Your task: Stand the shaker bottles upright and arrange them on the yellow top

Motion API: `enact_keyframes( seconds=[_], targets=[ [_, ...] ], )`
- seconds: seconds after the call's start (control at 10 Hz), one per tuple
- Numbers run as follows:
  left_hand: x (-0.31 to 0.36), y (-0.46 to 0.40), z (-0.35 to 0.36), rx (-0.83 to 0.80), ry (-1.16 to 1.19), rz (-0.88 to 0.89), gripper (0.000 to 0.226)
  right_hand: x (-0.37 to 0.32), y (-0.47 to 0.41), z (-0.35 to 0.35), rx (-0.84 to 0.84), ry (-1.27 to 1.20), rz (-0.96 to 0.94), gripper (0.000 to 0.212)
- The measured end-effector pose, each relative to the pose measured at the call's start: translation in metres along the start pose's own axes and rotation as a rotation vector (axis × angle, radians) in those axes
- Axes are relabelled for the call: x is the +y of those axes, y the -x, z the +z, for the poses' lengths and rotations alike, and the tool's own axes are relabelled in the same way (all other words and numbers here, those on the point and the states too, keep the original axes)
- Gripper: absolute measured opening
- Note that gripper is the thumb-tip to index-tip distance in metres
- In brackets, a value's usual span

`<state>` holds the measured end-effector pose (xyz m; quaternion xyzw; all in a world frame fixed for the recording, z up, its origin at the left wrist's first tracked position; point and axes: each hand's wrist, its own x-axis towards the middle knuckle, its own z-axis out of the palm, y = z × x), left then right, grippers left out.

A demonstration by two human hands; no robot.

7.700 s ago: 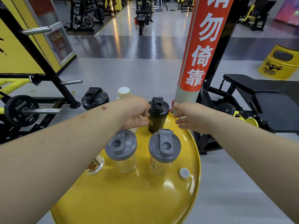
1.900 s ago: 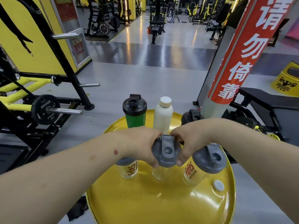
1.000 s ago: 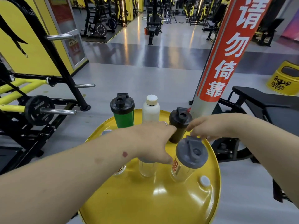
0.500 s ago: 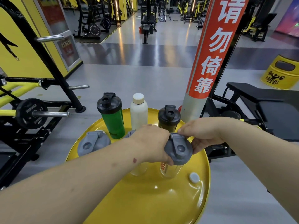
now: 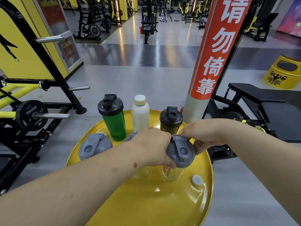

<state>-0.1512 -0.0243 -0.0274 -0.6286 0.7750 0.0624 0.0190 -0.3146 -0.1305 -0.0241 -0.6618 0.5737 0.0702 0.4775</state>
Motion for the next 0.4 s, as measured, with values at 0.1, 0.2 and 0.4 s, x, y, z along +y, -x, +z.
enact_keyframes(
  seconds=[0.1,0.2,0.4],
  targets=[
    [-0.001,0.001,0.002,0.008,-0.006,0.012,0.057,-0.010,0.002,0.003,0.043,0.151,-0.062,0.033],
    [-0.002,0.005,-0.001,0.007,0.011,0.031,0.057,-0.025,0.009,0.006,0.104,0.454,-0.159,0.035],
    [-0.022,0.013,-0.003,0.004,0.144,-0.010,0.060,-0.040,0.013,0.020,0.297,0.501,-0.354,0.038]
  ],
)
